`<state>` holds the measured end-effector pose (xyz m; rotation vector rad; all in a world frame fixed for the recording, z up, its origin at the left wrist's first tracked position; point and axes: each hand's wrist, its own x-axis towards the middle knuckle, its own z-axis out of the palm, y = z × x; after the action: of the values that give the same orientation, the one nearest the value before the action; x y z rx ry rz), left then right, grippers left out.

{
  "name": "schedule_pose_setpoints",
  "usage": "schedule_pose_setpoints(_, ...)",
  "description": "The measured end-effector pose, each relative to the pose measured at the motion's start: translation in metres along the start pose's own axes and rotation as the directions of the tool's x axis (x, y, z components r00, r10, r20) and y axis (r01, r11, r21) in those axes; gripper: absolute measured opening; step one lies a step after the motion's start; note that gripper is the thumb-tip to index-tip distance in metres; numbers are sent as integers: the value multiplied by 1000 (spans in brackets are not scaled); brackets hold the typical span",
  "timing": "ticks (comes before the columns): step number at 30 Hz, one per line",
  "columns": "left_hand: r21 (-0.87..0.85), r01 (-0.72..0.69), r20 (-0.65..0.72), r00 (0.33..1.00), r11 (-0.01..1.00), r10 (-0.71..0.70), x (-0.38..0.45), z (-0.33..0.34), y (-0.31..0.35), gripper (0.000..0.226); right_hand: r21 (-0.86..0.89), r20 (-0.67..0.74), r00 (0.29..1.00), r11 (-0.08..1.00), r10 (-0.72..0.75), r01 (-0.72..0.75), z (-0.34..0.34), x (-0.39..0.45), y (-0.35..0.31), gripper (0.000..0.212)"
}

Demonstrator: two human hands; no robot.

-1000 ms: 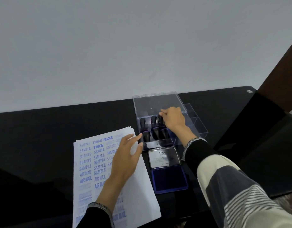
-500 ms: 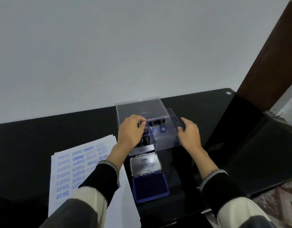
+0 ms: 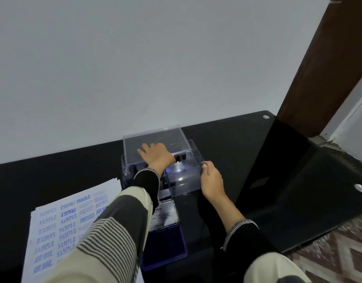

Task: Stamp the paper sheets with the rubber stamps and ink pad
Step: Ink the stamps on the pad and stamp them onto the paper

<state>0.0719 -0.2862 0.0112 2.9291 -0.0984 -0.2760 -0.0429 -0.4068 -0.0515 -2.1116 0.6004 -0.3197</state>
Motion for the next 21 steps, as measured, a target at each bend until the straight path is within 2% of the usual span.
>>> schedule_pose_setpoints(2,-193,14,-90,995,981,-32,-1,0,-3,35,7,10,1000,1000,7,-7,-1,-2,-2,30)
schedule_pose_setpoints(3,-317,-24,-166,986,948,-30,-3,0,-5,32,6,14,1000,1000,7,-7,-1,-2,-3,30)
schedule_pose_setpoints(5,-575,-183,-312,950,797,-7,-14,-4,-13,26,-8,14,1000,1000,0,0,-3,-4,-5,30)
schedule_pose_setpoints(7,-734,-282,-352,936,618,8,-35,-13,-23,22,-6,17,1000,1000,5,-5,-6,-7,-9,30)
schedule_pose_setpoints(10,-856,-293,-311,950,426,26,-68,-26,-43,14,-8,2,1000,1000,28,-28,-12,-13,-17,30)
schedule_pose_setpoints(13,-964,-196,-203,979,182,-20,-94,-29,-69,13,-70,-138,988,996,-70,60,-14,-24,-26,29)
schedule_pose_setpoints(16,-991,-103,-94,990,-88,-106,-119,-27,-91,32,12,-204,962,982,-182,189,-6,-49,-41,23)
schedule_pose_setpoints(19,-974,-63,-47,996,-216,-79,-141,-20,-108,47,167,-217,955,956,-202,240,6,-80,-58,15)
schedule_pose_setpoints(21,-969,-35,-34,999,-245,-9,-154,-11,-119,48,362,-155,983,921,-93,144,15,-101,-66,12)
